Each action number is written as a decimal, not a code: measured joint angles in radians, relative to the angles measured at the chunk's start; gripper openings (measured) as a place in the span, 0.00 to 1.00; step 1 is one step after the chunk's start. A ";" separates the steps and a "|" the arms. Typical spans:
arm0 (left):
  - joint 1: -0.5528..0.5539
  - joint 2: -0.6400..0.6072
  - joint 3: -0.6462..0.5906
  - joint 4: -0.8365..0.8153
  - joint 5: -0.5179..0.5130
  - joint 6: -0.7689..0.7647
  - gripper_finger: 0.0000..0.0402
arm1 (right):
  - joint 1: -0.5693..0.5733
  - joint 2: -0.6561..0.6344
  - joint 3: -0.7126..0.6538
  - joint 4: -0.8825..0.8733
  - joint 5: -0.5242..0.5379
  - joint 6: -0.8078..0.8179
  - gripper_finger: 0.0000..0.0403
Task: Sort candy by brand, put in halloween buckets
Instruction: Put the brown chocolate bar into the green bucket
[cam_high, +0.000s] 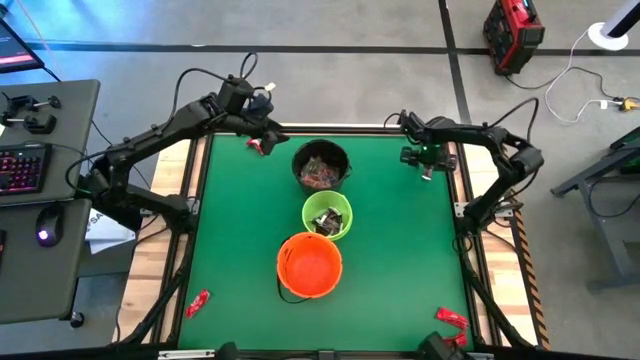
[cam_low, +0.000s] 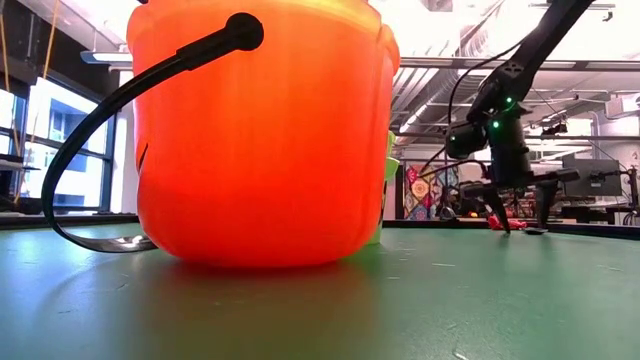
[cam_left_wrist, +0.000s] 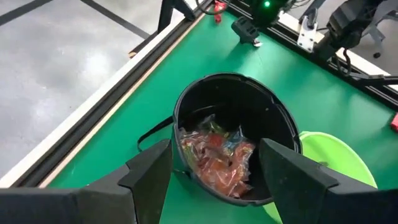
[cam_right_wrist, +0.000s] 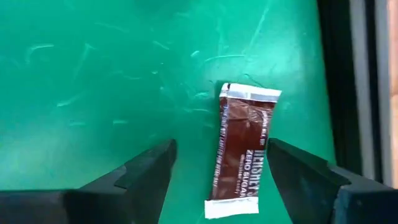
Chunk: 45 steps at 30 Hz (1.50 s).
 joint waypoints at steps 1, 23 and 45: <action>0.000 0.000 0.000 -0.002 0.006 0.000 0.58 | 0.000 0.002 0.000 0.005 -0.012 0.000 0.63; 0.001 -0.063 -0.001 -0.019 0.103 0.078 0.58 | 0.226 -0.137 0.178 -0.127 -0.138 -0.151 0.00; -0.434 -0.063 -0.001 0.095 0.000 -0.412 0.58 | 0.838 -0.367 0.242 0.480 -0.353 -0.510 0.00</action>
